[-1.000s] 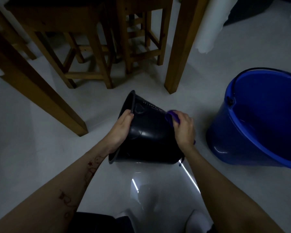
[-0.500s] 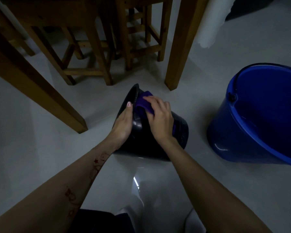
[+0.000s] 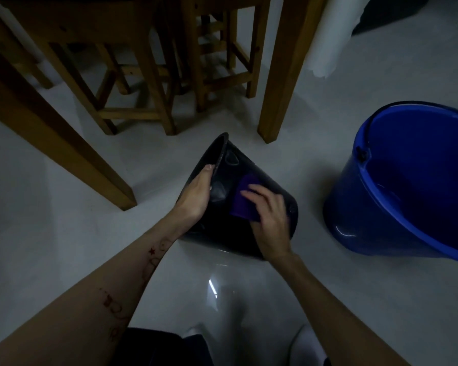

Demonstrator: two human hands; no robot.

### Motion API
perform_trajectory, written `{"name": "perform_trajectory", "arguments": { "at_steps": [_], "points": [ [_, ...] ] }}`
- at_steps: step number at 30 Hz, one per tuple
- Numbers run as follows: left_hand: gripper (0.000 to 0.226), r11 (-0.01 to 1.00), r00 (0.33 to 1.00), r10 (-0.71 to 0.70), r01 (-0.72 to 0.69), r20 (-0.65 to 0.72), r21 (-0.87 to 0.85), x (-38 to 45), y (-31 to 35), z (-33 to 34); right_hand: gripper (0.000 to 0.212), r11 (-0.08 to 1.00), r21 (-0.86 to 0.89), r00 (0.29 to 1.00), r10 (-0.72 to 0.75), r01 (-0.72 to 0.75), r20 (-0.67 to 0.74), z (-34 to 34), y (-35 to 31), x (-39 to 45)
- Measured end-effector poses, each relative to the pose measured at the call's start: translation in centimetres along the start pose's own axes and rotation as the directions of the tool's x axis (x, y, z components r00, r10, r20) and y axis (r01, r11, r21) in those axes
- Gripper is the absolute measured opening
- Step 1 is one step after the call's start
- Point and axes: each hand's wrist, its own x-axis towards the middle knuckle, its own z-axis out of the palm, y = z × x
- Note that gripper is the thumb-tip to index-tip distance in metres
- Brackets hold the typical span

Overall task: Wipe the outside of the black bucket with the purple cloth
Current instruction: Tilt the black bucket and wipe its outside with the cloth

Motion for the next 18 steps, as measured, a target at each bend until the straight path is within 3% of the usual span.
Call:
{"name": "perform_trajectory", "arguments": {
  "at_steps": [1, 3, 9, 14, 16, 18],
  "points": [
    [0.088, 1.000, 1.000, -0.019, 0.019, 0.004, -0.010, 0.3, -0.3, 0.1, 0.039, 0.999, -0.001, 0.999, -0.041, 0.041, 0.013, 0.7, -1.0, 0.5],
    [0.085, 1.000, 1.000, 0.000, 0.000, -0.002, -0.017, 0.2, -0.6, 0.2, 0.040, 0.999, 0.019, 0.999, -0.038, 0.038, 0.009, 1.5, -2.3, 2.2],
    [0.095, 0.984, 0.991, 0.132, -0.131, -0.003, 0.124, -0.5, -1.3, 0.6, 0.035, 0.986, 0.039, 0.987, 0.161, -0.160, -0.025, 1.6, -1.3, 8.0],
    [0.074, 0.975, 0.982, 0.191, -0.190, 0.005, 0.119, -1.3, -2.5, -0.9, 0.027, 0.920, -0.099, 0.925, 0.380, -0.379, -0.008, 1.6, 4.2, 5.8],
    [0.067, 0.979, 0.985, 0.164, -0.169, 0.048, 0.113, -1.5, -3.1, -1.4, 0.025, 0.867, -0.144, 0.875, 0.484, -0.478, 0.011, 0.7, 7.0, 4.0],
    [0.069, 0.999, 0.995, 0.033, -0.036, 0.092, 0.031, -1.2, -2.6, -1.4, 0.021, 0.815, -0.168, 0.827, 0.562, -0.554, 0.003, -0.4, 8.6, 3.0]
  ]
}}
